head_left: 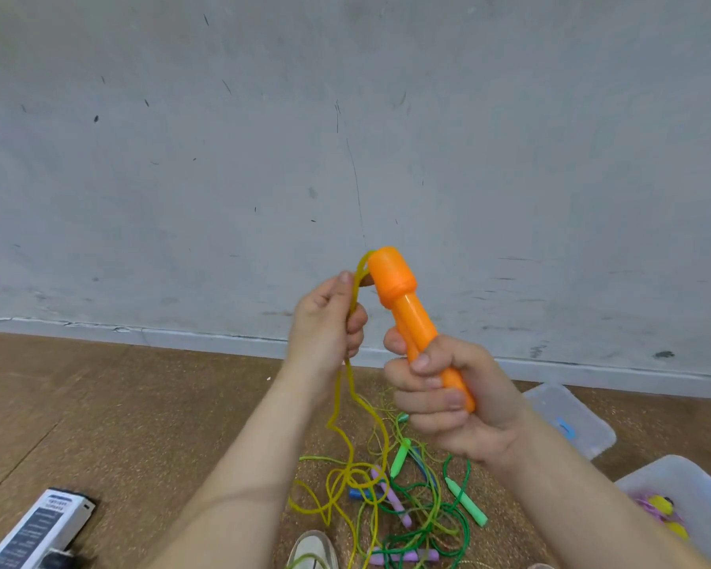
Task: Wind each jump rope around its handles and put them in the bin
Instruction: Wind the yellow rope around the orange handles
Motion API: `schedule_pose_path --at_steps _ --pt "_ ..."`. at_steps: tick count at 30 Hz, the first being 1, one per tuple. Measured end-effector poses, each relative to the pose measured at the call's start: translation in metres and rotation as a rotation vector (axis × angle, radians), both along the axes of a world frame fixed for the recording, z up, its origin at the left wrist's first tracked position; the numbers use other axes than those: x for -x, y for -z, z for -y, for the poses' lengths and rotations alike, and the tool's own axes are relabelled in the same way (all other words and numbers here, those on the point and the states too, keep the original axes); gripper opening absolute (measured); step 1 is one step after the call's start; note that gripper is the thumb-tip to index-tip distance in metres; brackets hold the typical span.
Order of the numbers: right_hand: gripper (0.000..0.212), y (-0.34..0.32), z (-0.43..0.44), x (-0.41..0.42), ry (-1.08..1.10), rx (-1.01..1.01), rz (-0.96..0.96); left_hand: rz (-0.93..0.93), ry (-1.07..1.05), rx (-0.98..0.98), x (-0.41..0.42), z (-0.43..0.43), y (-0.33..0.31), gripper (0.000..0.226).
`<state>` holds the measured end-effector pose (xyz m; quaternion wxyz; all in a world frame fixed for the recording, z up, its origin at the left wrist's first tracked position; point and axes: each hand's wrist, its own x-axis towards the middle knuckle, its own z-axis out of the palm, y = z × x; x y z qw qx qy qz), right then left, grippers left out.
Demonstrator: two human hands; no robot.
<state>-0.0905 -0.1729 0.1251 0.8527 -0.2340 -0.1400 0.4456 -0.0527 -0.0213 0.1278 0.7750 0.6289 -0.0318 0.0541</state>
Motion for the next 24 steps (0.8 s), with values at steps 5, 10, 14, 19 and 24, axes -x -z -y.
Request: schedule_pose_path --at_steps 5,10,14,19,24 --pt "0.025 -0.007 -0.019 -0.003 0.407 0.105 -0.142 0.239 -0.096 -0.856 -0.001 0.018 0.021 0.028" --pt "0.028 0.011 -0.012 -0.02 0.826 0.699 0.031 0.297 0.021 -1.206 0.002 0.024 0.015 0.017" --pt "0.029 0.017 0.001 -0.025 1.025 1.217 0.438 0.4 0.048 -1.333 0.008 0.02 0.006 0.019" --pt "0.028 0.019 0.015 -0.024 0.809 1.883 1.119 0.463 0.123 -1.68 0.02 0.018 0.005 0.013" --pt "0.019 0.019 0.016 -0.019 0.376 1.992 1.251 0.5 0.217 -1.633 0.031 0.015 0.002 0.006"
